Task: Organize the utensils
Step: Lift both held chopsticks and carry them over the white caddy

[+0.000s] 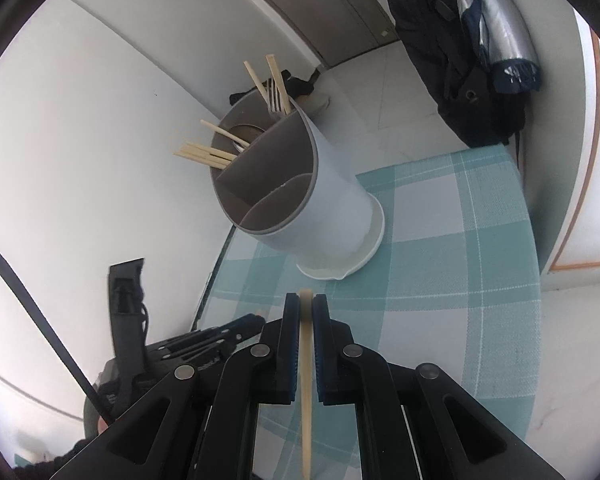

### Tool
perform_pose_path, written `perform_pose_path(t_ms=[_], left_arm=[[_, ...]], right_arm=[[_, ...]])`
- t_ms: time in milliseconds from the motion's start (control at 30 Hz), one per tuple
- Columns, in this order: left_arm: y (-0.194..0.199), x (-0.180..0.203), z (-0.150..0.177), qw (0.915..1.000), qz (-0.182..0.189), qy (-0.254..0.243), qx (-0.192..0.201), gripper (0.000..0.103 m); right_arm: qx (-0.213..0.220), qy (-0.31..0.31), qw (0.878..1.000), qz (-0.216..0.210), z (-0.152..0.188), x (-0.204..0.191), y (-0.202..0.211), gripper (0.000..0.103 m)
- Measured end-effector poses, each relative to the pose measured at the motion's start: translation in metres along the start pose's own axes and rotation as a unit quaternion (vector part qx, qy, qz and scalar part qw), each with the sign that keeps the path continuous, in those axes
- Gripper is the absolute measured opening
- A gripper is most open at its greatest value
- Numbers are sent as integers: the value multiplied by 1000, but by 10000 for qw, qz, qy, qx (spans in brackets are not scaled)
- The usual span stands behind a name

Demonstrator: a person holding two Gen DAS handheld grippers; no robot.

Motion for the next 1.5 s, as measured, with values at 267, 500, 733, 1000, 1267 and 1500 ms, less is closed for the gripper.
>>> perform_pose_path(t_ms=[267, 500, 733, 1000, 1267, 1500], left_arm=[[65, 22, -16, 9933, 376, -241, 1062, 2], [73, 52, -32, 9892, 377, -682, 1242, 2], [95, 61, -47, 9850, 501, -828, 1427, 2], [116, 70, -81, 9776, 681, -914, 1771, 2], [124, 71, -139, 9691, 984, -783, 2124, 2], [130, 64, -196, 9516, 974, -688, 2832, 2]], right_arm=[[565, 468, 9968, 325, 1, -25, 20, 6], [718, 620, 9938, 580, 5, -35, 23, 5], [952, 559, 9923, 567, -2, -41, 37, 5], [1223, 636, 9896, 423, -23, -57, 55, 5], [1733, 585, 9826, 308, -89, -77, 89, 6], [2304, 1080, 9659, 484, -166, -115, 99, 6]])
Point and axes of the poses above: each gripper's, at about its wrist camera, not at the fingertips, and y roughly against the way its jaws point, x to its right, z to its underside, the point moved 3 cm from there along -y, roughly the way its jaws point, and after that the axes turned 4 degrees about z, right-handed, at the moved point
